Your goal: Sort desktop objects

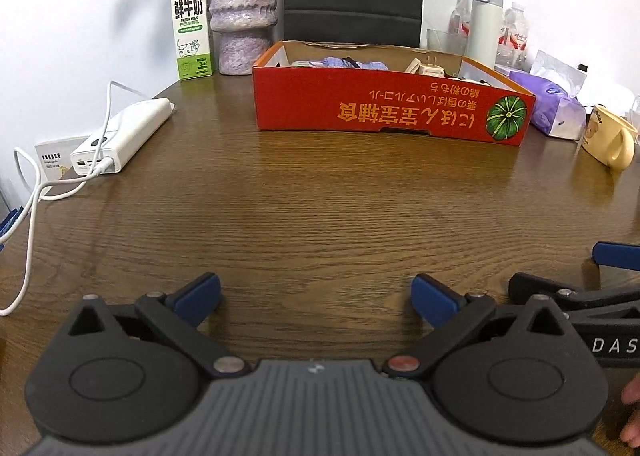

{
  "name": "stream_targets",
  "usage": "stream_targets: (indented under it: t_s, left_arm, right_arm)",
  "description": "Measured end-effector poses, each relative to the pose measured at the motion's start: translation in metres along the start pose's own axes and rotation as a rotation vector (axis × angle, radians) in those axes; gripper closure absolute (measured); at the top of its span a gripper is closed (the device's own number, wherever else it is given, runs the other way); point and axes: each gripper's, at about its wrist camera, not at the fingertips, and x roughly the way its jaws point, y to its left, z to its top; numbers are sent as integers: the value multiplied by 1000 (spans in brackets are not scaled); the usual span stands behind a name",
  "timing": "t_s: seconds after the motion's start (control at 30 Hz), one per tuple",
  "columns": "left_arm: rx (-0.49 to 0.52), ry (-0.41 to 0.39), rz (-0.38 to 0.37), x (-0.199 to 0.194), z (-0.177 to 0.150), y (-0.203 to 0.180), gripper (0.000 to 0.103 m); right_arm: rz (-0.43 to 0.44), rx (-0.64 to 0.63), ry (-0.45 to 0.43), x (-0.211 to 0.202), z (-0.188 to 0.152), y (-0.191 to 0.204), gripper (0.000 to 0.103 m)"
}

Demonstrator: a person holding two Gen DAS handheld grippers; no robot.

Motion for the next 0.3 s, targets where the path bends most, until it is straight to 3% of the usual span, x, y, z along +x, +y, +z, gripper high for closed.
stream_targets:
  t_s: [0.3]
  left_arm:
    - [1,1,1,0,0,-1,0]
  right_arm:
    - [1,1,-1,0,0,-1,0]
